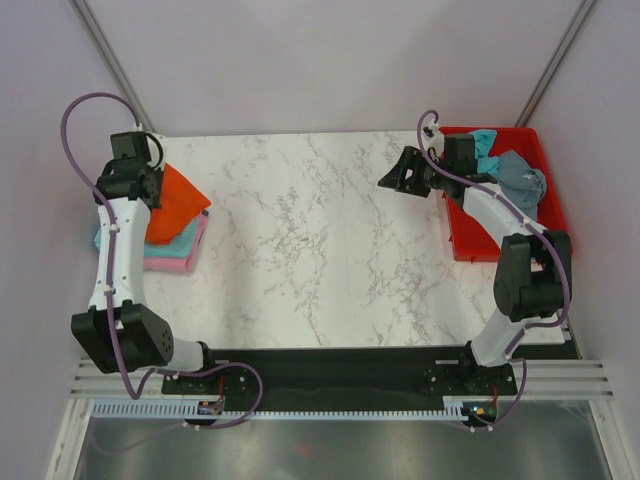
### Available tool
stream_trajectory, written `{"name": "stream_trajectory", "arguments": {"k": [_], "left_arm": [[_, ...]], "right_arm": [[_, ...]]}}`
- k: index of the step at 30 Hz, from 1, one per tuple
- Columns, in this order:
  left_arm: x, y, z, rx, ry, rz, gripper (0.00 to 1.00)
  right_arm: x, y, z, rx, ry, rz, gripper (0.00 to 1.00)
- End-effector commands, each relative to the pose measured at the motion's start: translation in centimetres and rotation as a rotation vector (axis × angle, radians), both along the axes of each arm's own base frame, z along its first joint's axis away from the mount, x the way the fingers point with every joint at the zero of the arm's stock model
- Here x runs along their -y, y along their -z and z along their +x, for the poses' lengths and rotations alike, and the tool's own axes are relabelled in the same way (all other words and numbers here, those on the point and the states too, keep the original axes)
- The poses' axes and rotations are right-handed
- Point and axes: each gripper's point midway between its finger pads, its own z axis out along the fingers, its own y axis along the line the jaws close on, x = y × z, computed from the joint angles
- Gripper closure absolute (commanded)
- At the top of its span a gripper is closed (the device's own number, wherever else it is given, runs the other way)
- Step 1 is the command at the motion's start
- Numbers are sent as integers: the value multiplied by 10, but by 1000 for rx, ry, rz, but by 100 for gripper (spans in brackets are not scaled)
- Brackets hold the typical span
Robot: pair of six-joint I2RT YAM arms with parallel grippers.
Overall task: Fold and stack the t-shirts
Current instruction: Neatly place the folded tshirt to the corner
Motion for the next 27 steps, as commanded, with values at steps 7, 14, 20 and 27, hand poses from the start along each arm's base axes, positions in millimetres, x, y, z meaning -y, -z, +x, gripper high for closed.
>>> {"name": "stream_trajectory", "arguments": {"k": [7, 14, 20, 27], "left_arm": [[-4, 38, -6, -78, -36, 1, 98], [-12, 41, -8, -89, -59, -2, 98], [-31, -12, 5, 82, -155, 69, 98], [12, -18, 10, 79, -10, 9, 98]], "right_arm": [[0, -2, -1, 20, -10, 13, 24], [-1, -2, -1, 22, -10, 13, 24], [0, -3, 0, 25, -8, 11, 24], [0, -5, 3, 32, -6, 12, 24]]}}
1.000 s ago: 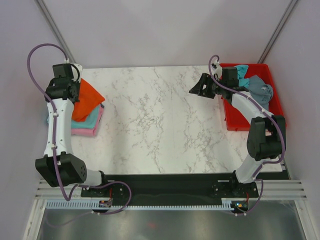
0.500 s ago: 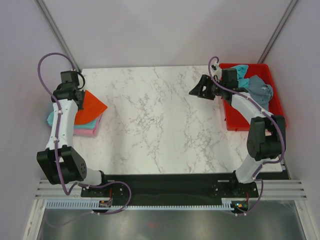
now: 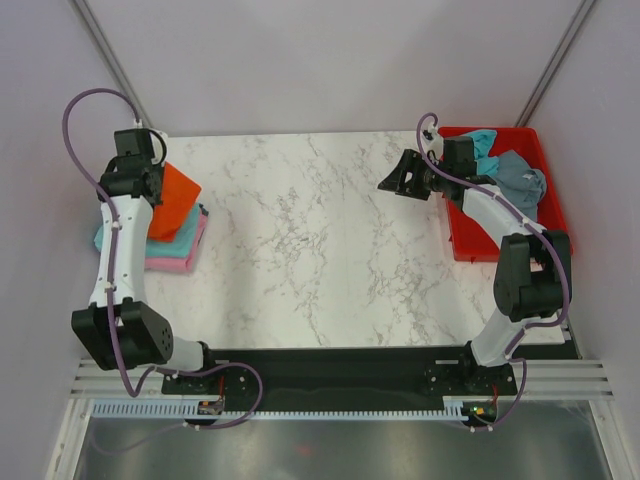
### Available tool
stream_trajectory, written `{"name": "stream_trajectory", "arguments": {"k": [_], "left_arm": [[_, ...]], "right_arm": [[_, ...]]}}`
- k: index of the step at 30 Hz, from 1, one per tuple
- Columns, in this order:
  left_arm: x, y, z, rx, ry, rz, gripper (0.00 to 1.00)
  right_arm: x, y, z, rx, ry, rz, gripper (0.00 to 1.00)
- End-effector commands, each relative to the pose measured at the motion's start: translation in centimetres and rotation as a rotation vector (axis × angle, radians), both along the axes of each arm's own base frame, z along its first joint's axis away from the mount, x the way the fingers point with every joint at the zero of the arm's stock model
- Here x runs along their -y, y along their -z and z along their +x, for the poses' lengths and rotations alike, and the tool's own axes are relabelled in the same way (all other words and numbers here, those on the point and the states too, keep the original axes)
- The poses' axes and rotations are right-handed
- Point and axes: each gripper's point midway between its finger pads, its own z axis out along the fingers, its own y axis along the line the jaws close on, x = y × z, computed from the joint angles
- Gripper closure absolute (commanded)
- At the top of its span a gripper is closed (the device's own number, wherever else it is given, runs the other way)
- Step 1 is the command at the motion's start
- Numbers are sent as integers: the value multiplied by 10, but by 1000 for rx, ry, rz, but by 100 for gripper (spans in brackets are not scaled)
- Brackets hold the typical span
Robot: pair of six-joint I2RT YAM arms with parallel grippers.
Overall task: Fold and stack the t-shirts
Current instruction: Neatly place the folded tshirt to the corner
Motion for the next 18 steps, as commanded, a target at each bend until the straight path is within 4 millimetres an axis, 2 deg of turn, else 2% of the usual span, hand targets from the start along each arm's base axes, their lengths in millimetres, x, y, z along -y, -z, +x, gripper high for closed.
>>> {"name": "stream_trajectory", "arguments": {"k": [1, 7, 13, 18], "left_arm": [[20, -20, 3, 68, 53, -22, 98], [36, -22, 2, 73, 95, -70, 98], [39, -32, 0, 103, 103, -82, 98], [52, -46, 6, 145, 149, -134, 98]], "right_arm": [[-1, -14, 7, 54, -6, 15, 24], [-1, -14, 6, 52, -7, 15, 24], [0, -13, 5, 55, -5, 14, 24], [-1, -12, 6, 52, -3, 17, 24]]}}
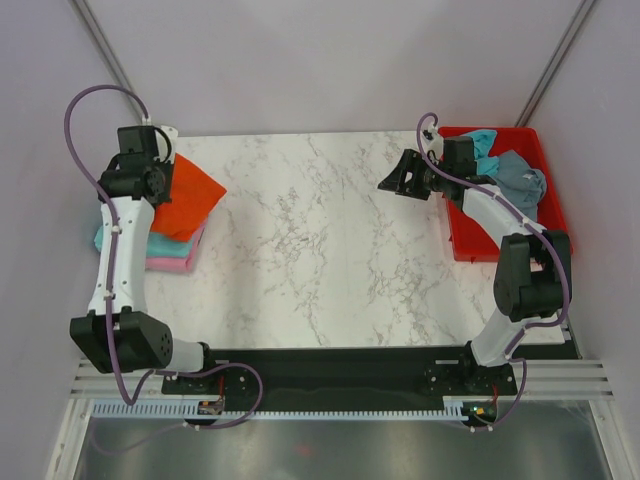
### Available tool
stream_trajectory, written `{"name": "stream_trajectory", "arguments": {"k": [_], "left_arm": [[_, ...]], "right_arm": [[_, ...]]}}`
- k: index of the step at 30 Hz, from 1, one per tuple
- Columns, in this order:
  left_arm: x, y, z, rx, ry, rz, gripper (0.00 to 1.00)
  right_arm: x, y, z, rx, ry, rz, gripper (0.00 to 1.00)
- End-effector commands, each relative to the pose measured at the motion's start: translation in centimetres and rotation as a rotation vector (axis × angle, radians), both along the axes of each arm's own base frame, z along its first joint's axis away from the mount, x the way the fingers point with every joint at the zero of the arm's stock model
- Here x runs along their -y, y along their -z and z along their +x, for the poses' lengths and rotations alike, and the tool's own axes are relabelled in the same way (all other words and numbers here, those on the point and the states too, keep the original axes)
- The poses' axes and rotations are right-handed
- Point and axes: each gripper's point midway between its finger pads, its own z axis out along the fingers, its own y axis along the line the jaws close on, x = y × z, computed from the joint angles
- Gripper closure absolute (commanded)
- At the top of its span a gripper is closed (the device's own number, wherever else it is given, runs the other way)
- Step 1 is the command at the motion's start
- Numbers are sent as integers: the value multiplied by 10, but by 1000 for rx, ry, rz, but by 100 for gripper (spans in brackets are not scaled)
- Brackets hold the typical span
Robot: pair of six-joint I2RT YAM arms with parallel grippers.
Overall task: Fold and stack the t-shirts
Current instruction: Neatly place the folded tshirt to the corner
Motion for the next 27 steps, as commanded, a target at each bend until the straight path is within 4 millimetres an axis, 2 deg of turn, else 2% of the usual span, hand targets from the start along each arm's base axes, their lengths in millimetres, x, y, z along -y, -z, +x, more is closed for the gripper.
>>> {"name": "stream_trajectory", "arguments": {"k": [1, 5, 8, 14, 18, 20, 22, 27], "left_arm": [[14, -39, 4, 128, 26, -67, 98], [17, -38, 5, 126, 37, -83, 98], [19, -28, 4, 101, 36, -95, 98], [24, 3, -6, 23, 39, -128, 98], [19, 22, -12, -24, 15, -113, 98], [18, 25, -12, -33, 11, -114, 98], [1, 17, -6, 9, -60, -58, 98], [-15, 10, 1, 33, -118, -12, 98]], "right_arm": [[0, -12, 6, 50, -1, 17, 24], [-1, -13, 7, 53, -2, 17, 24], [-1, -13, 8, 55, -3, 17, 24], [-1, -10, 8, 52, -4, 12, 24], [0, -7, 10, 47, -1, 12, 24], [0, -6, 11, 45, -1, 11, 24], [-1, -7, 12, 46, -3, 11, 24], [-1, -6, 12, 45, -4, 9, 24]]}}
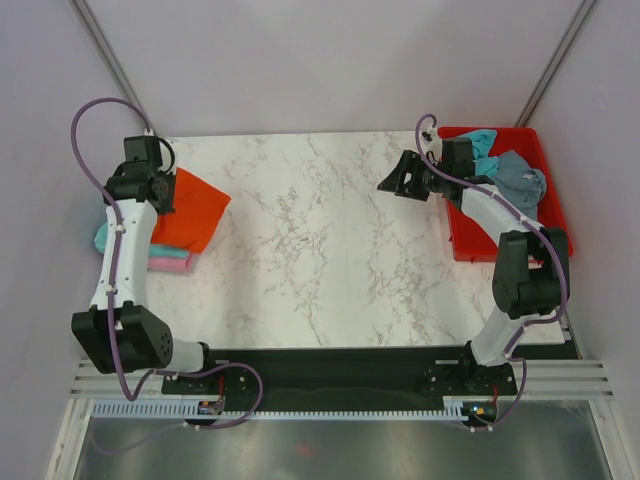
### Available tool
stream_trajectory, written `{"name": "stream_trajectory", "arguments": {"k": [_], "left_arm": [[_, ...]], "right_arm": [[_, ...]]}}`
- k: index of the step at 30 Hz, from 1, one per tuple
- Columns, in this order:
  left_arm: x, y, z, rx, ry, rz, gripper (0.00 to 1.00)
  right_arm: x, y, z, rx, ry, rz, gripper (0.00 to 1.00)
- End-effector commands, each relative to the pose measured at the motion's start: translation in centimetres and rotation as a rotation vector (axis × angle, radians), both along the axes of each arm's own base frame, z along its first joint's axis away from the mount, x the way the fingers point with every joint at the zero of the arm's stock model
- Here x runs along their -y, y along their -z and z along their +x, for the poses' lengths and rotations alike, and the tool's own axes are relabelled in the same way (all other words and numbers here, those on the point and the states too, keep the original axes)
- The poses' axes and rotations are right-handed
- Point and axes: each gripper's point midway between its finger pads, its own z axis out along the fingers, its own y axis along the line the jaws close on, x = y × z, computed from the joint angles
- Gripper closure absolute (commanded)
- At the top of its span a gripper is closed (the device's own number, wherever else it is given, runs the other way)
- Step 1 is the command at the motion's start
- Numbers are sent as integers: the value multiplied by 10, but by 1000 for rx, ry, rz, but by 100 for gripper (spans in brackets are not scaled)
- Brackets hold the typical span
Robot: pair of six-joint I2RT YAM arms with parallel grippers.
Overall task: Fold and stack the t-shirts
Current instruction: Neatly place the folded tshirt to the corner
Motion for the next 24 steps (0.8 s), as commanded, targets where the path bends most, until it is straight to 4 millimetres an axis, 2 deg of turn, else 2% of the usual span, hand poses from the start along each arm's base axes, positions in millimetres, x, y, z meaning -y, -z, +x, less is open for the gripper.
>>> {"name": "stream_trajectory", "arguments": {"k": [1, 10, 16, 19, 21, 24], "left_arm": [[-22, -24, 13, 102, -110, 62, 98], [-44, -15, 23, 82, -168, 160, 98], [-53, 4, 24, 32, -177, 179, 98], [-59, 5, 24, 27, -194, 179, 98], [-80, -9, 27, 53, -232, 291, 98], [-87, -7, 29, 51, -241, 315, 98]], "right_arm": [[0, -12, 9, 58, -5, 7, 24], [1, -11, 6, 56, -7, 2, 24], [1, -10, 6, 54, -8, 1, 24], [1, -10, 6, 55, -8, 0, 24], [1, -9, 6, 53, -7, -1, 24], [1, -10, 6, 53, -7, -1, 24]]}}
